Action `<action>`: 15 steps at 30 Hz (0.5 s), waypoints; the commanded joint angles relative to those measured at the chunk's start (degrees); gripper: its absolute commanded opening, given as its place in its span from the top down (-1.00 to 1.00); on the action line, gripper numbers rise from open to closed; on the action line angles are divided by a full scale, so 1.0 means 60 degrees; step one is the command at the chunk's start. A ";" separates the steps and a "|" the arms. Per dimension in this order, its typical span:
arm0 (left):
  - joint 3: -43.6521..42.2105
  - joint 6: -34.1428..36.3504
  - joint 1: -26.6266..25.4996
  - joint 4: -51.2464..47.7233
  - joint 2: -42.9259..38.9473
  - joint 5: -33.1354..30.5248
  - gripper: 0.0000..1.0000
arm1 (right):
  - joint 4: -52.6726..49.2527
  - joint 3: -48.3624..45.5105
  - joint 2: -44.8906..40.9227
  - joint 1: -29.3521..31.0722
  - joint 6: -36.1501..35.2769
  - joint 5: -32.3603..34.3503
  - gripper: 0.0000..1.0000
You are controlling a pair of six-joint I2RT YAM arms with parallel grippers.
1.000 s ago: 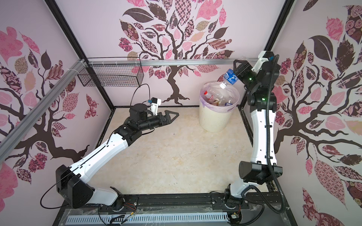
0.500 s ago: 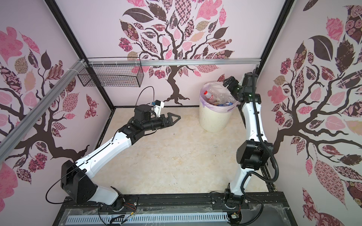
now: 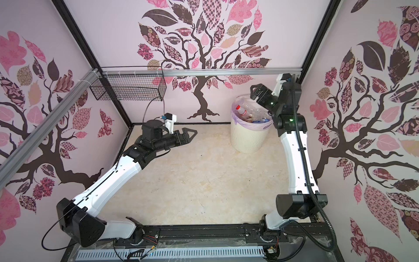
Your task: Throw the plastic bottles in the bin
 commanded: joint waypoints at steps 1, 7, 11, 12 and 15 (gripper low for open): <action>-0.0085 0.1205 0.0587 -0.0695 -0.0705 -0.2086 -0.96 | 0.0130 -0.1181 -0.0603 0.0607 -0.0937 0.0454 -0.99; -0.0766 0.2140 0.1100 -0.0587 -0.1419 -0.5142 -0.97 | 0.1010 -0.4108 -0.1527 0.2201 -0.1761 0.0759 -0.99; -0.1581 0.2402 0.2104 -0.0435 -0.1586 -0.6155 -0.97 | 0.1923 -0.6465 -0.2097 0.2837 -0.1969 0.1501 -0.99; -0.1992 0.2507 0.2286 -0.0158 -0.1720 -0.6451 -0.97 | 0.2153 -0.6983 -0.2226 0.2830 -0.1812 0.1673 -0.99; -0.3787 0.3687 0.2429 0.1519 -0.2412 -0.7472 -0.97 | 0.2929 -0.8593 -0.2622 0.2832 -0.1605 0.2522 -0.99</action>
